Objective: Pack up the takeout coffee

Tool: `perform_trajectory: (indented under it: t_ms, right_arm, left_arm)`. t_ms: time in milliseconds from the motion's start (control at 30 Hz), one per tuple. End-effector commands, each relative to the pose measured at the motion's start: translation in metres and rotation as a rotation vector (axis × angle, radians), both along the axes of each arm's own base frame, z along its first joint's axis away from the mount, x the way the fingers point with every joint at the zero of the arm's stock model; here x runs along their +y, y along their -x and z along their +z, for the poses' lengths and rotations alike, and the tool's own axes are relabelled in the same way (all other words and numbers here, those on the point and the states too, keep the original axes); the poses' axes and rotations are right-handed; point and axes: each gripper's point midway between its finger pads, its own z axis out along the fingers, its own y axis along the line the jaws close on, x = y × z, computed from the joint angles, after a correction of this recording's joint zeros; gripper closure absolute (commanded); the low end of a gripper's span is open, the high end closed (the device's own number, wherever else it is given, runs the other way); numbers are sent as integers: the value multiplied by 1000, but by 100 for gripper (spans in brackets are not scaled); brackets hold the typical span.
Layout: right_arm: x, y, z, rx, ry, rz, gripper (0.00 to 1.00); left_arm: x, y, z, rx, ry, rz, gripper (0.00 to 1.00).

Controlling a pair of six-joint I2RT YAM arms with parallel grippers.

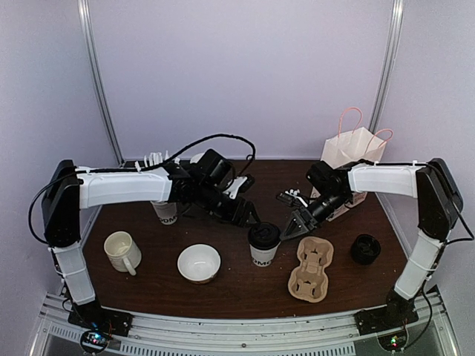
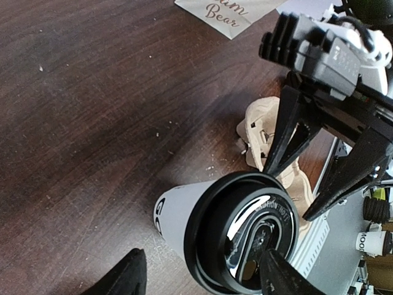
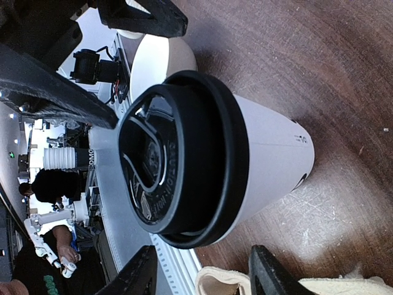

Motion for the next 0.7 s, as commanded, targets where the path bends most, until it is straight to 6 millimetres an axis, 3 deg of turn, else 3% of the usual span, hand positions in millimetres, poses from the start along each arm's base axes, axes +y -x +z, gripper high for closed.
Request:
perform_trajectory:
  t_ms: [0, 167, 467, 667]
  right_arm:
    - [5, -5, 3, 22, -39, -15, 48]
    - [7, -7, -3, 53, -44, -20, 63]
    - [6, -11, -23, 98, 15, -33, 66]
    - [2, -15, -38, 98, 79, -61, 66]
  left_arm:
    - [-10, -2, 6, 10, 42, -28, 37]
    - [-12, 0, 0, 27, 37, -39, 42]
    - [-9, 3, -22, 70, -13, -43, 49]
    - [14, 2, -57, 91, -147, 18, 54]
